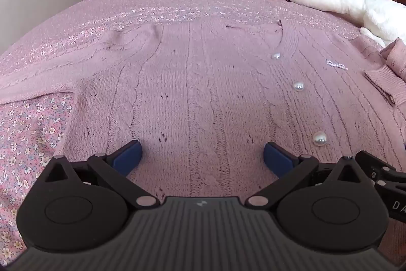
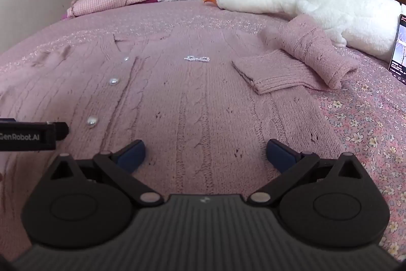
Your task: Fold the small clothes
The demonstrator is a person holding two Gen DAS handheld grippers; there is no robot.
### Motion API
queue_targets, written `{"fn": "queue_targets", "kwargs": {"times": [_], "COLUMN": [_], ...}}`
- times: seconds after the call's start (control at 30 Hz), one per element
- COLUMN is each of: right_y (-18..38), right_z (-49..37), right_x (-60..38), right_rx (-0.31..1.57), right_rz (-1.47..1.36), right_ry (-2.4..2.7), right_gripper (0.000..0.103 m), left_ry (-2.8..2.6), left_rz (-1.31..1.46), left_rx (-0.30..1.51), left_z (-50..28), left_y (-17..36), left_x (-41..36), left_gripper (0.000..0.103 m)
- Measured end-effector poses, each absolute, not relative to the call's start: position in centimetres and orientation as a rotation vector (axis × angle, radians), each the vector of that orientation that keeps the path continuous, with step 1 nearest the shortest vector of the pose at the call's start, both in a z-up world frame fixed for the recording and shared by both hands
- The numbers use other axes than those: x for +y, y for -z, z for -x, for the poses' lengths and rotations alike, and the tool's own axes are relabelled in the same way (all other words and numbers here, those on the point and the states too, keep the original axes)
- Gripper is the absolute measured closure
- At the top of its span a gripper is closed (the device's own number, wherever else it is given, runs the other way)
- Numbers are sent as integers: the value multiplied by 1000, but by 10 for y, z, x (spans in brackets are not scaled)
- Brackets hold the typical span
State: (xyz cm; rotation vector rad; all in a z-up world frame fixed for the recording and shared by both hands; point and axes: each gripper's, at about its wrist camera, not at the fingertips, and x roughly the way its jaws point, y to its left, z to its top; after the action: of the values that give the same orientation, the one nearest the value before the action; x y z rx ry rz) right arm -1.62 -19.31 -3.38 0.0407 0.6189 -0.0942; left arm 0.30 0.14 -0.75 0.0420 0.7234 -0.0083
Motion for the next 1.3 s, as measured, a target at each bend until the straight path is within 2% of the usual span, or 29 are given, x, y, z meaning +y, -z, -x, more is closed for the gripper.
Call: {"fn": "queue_targets", "kwargs": {"times": [1.3], "right_y": [29], "right_z": [14], "right_x": [-193], "right_rx": [660], "right_rz": [-33], "right_ry": [86], "right_gripper": [0], "left_ry": [-3], "left_rz": [-51], "left_rx": [735], "left_z": [-5], "left_y": [1], "left_x": [-2], "left_gripper": [0]}}
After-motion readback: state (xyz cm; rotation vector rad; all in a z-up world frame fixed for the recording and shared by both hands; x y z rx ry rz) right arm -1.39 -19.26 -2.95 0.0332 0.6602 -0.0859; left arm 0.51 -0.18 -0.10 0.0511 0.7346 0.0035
